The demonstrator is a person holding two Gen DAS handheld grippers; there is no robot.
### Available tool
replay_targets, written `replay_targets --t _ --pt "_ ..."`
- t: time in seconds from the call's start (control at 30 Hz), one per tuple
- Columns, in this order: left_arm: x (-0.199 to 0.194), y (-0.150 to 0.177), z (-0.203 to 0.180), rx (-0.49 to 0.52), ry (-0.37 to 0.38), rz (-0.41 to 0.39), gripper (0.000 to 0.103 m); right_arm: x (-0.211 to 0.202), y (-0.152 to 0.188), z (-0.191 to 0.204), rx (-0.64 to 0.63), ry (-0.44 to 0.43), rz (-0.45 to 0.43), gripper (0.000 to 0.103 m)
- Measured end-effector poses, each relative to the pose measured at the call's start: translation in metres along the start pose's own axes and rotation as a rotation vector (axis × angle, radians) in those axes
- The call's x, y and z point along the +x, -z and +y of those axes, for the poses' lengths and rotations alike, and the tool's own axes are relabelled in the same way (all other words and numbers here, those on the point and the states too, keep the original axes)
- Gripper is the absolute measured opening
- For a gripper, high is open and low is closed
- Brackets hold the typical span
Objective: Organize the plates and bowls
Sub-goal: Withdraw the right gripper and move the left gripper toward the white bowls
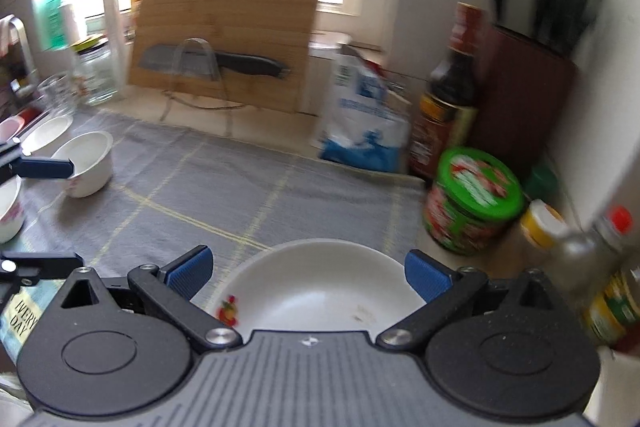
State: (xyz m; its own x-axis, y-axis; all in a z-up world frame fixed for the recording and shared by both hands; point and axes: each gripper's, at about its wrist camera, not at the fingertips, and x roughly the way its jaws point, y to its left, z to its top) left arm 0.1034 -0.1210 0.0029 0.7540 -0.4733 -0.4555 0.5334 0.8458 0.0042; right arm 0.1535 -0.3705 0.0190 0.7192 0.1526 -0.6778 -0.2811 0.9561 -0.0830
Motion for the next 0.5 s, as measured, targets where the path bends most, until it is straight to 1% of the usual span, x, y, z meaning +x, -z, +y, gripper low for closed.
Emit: replay_targets --t 0.07,0.13,0.23,0.33,0.43,0.5 --pt "-0.012 0.003 0.007 -0.006 -0.046 -0.015 0.102 0.005 -0.005 0.015 -0.036 -0.033 -0.013 0.103" --pt "-0.020 0.009 0.016 -0.025 -0.091 0.010 0.102 0.008 -0.010 0.031 -0.067 -0.054 -0.034 0.103" --pt "-0.028 0.018 0.035 -0.062 -0.141 0.035 0.102 0.013 -0.019 0.058 -0.124 -0.115 -0.056 0.103" --pt "-0.042 0.029 0.053 -0.070 -0.188 0.045 0.102 0.020 -0.025 0.087 -0.166 -0.159 -0.057 0.103" --pt "-0.057 0.041 0.067 -0.068 -0.204 0.051 0.102 0.031 -0.028 0.119 -0.188 -0.167 -0.033 0.103" --pt "-0.067 0.051 0.081 -0.076 -0.197 0.070 0.102 0.035 -0.029 0.141 -0.192 -0.180 -0.021 0.103"
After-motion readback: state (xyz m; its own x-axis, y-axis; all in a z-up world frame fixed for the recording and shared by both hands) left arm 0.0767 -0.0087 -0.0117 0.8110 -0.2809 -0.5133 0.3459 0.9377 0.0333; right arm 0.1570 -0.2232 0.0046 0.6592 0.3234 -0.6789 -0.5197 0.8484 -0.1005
